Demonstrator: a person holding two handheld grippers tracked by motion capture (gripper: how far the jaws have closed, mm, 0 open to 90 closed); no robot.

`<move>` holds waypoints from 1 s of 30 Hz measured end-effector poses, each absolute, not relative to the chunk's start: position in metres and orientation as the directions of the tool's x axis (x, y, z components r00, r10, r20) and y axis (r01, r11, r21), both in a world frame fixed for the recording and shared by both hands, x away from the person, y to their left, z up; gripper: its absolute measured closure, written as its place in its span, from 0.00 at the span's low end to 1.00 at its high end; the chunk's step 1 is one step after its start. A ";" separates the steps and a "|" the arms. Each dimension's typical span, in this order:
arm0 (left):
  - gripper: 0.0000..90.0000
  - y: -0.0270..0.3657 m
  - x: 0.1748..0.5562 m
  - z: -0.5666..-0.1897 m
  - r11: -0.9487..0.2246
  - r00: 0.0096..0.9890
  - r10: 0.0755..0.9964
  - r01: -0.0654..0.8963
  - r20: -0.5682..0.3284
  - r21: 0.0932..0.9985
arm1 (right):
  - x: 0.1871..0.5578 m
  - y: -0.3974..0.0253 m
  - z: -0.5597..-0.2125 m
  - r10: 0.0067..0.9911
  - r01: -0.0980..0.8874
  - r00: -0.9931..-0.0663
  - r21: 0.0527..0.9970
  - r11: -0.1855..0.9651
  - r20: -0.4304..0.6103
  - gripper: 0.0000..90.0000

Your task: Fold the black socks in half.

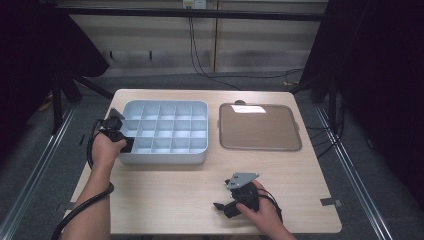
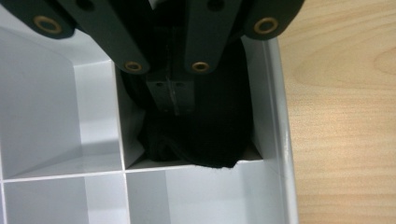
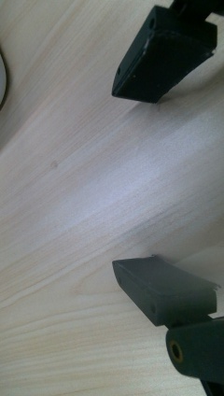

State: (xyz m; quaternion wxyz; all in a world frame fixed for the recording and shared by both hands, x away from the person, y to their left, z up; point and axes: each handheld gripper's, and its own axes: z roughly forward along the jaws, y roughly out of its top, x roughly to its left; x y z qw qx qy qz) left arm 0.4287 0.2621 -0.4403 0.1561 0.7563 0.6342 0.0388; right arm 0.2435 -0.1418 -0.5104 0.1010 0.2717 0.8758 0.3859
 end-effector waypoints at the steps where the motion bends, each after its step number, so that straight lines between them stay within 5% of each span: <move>1: 1.00 0.262 0.428 -0.440 -0.148 0.194 0.971 0.947 -0.142 0.285 | 0.243 -0.142 -0.510 0.553 0.397 -0.833 0.731 0.555 0.033 0.15; 30: 0.80 0.277 0.423 -0.409 -0.138 0.192 0.972 0.934 -0.137 0.329 | 0.244 -0.142 -0.510 0.555 0.400 -0.831 0.730 0.554 0.034 0.15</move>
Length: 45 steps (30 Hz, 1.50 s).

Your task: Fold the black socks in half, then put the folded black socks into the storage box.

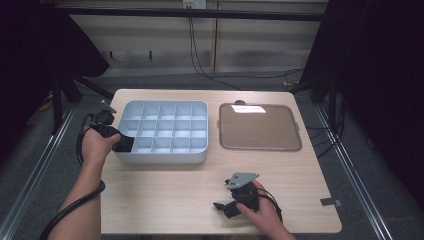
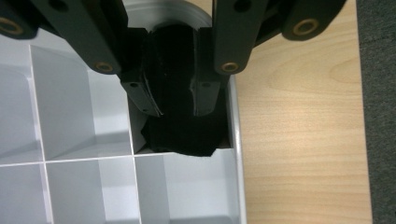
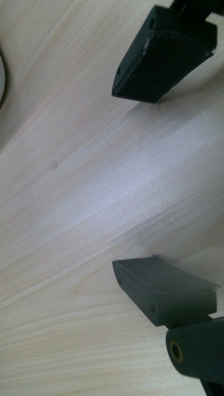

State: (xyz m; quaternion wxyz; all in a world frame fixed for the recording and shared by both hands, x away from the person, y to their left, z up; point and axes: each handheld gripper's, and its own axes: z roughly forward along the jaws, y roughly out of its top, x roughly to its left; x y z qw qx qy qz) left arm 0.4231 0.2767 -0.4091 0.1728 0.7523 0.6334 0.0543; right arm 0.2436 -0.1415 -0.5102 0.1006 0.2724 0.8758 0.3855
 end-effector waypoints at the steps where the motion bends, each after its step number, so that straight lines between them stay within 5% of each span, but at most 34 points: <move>1: 0.79 0.277 0.423 -0.408 -0.130 0.184 0.973 0.935 -0.139 0.331 | 0.244 -0.141 -0.510 0.555 0.400 -0.831 0.731 0.553 0.035 0.15; 18: 0.55 0.274 0.419 -0.399 -0.138 0.208 0.965 0.920 -0.158 0.367 | 0.245 -0.140 -0.510 0.554 0.403 -0.832 0.727 0.556 0.037 0.15; 45: 0.44 0.273 0.405 -0.381 -0.172 0.256 0.955 0.894 -0.154 0.415 | 0.246 -0.138 -0.510 0.554 0.401 -0.832 0.728 0.556 0.035 0.15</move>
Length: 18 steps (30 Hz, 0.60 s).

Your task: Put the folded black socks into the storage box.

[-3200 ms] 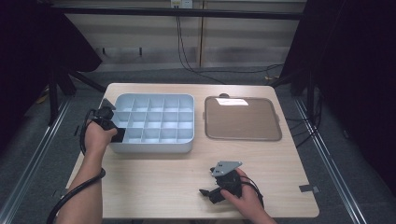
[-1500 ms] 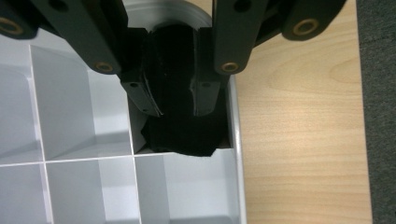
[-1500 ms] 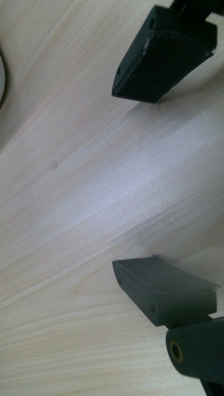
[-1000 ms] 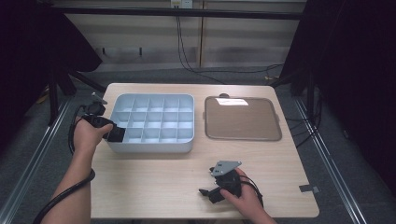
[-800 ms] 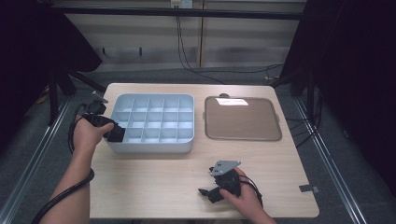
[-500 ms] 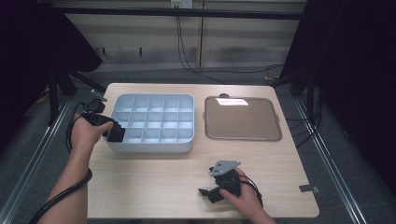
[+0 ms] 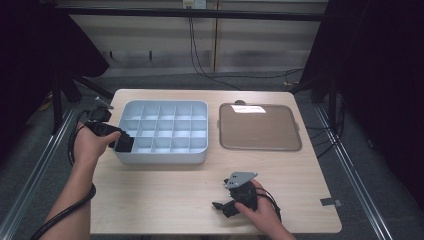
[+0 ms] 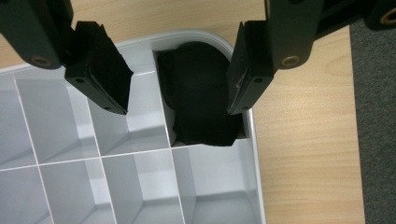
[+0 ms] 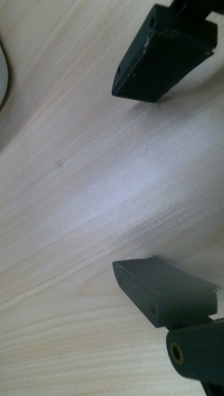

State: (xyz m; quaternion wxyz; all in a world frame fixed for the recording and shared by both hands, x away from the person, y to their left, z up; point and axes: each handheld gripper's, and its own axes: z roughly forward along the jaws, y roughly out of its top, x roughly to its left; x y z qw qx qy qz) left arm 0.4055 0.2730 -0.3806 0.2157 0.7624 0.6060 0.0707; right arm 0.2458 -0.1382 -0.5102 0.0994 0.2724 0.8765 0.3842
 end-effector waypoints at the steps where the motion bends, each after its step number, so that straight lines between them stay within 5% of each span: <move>1: 0.44 0.273 0.405 -0.380 -0.179 0.263 0.952 0.892 -0.155 0.415 | 0.246 -0.138 -0.510 0.553 0.399 -0.833 0.728 0.557 0.033 0.15; 18: 0.43 0.273 0.390 -0.377 -0.190 0.291 0.940 0.883 -0.181 0.429 | 0.246 -0.138 -0.510 0.557 0.399 -0.830 0.729 0.556 0.029 0.15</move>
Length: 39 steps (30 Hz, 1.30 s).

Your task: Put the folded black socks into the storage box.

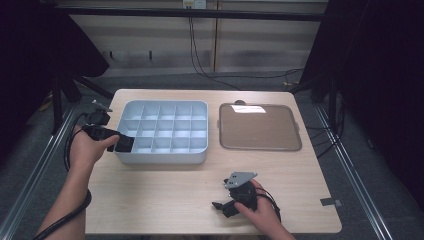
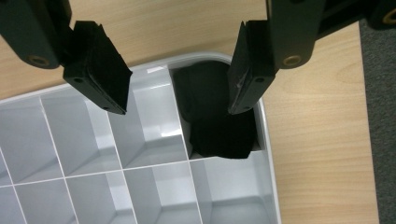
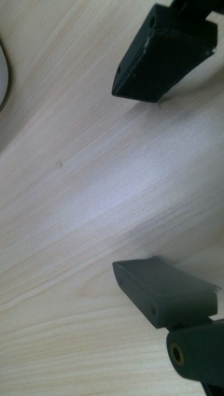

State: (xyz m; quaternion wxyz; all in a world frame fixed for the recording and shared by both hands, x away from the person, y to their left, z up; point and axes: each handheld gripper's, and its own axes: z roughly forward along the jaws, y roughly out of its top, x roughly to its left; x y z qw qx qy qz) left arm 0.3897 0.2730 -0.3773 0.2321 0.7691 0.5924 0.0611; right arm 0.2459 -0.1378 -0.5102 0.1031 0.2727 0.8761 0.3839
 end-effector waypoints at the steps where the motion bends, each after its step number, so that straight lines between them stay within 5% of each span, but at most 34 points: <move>1: 0.43 0.272 0.389 -0.378 -0.189 0.290 0.940 0.884 -0.182 0.428 | 0.246 -0.138 -0.510 0.557 0.398 -0.830 0.729 0.557 0.029 0.15; 39: 0.36 0.269 0.358 -0.393 -0.255 0.381 0.902 0.850 -0.203 0.460 | 0.246 -0.138 -0.510 0.556 0.402 -0.830 0.727 0.558 0.032 0.15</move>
